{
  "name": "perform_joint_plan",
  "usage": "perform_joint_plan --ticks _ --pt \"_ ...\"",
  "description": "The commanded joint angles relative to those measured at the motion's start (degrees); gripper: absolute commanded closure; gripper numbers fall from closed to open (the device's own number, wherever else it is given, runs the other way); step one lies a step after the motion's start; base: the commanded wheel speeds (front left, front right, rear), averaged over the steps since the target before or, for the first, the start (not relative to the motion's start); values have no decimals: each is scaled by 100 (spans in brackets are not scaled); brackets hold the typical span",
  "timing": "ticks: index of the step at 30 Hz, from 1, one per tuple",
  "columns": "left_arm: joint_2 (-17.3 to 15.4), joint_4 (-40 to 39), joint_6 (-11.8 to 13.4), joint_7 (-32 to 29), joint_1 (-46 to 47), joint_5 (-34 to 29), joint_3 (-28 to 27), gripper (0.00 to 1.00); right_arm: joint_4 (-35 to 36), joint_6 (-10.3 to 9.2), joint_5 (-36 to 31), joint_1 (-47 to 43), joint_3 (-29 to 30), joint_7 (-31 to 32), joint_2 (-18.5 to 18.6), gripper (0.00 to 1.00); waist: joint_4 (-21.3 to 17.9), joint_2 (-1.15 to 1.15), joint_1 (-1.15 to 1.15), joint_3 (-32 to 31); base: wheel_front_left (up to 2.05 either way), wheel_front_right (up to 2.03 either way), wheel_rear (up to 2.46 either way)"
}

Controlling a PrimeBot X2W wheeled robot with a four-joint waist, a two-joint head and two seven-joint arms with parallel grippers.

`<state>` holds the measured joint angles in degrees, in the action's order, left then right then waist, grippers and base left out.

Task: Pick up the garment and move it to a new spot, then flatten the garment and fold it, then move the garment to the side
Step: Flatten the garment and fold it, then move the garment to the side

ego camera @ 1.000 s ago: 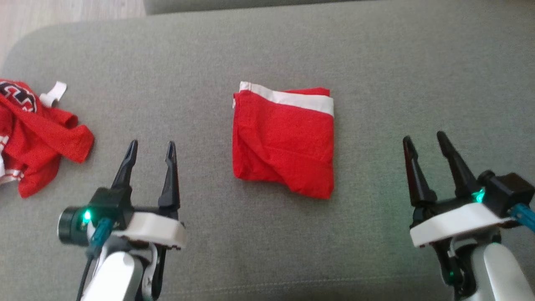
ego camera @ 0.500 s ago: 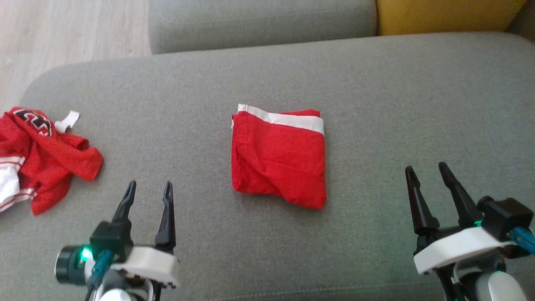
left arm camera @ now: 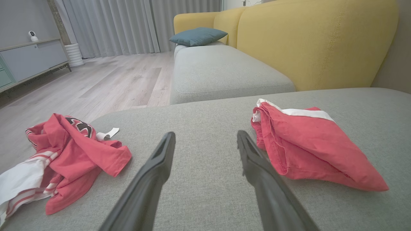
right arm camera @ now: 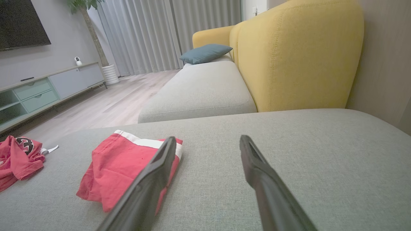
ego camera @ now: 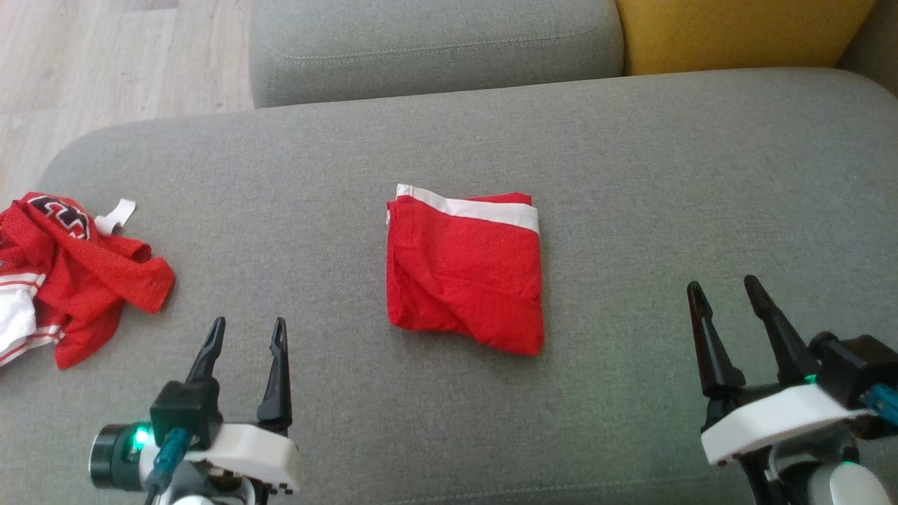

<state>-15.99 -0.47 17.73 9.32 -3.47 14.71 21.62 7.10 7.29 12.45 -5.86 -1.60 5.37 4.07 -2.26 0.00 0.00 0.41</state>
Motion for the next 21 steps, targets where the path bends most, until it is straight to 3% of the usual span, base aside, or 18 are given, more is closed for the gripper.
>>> perform_joint_plan --ticks 1,21 --pt "-129 -217 44 3 167 19 -218 0 238 20 -46 71 -112 28 -8 0 -1 0 0 1 0 0 0" --pt "-154 -200 96 20 287 50 -188 0 202 20 -66 133 -95 86 -46 0 33 0 0 54 0 0 0"
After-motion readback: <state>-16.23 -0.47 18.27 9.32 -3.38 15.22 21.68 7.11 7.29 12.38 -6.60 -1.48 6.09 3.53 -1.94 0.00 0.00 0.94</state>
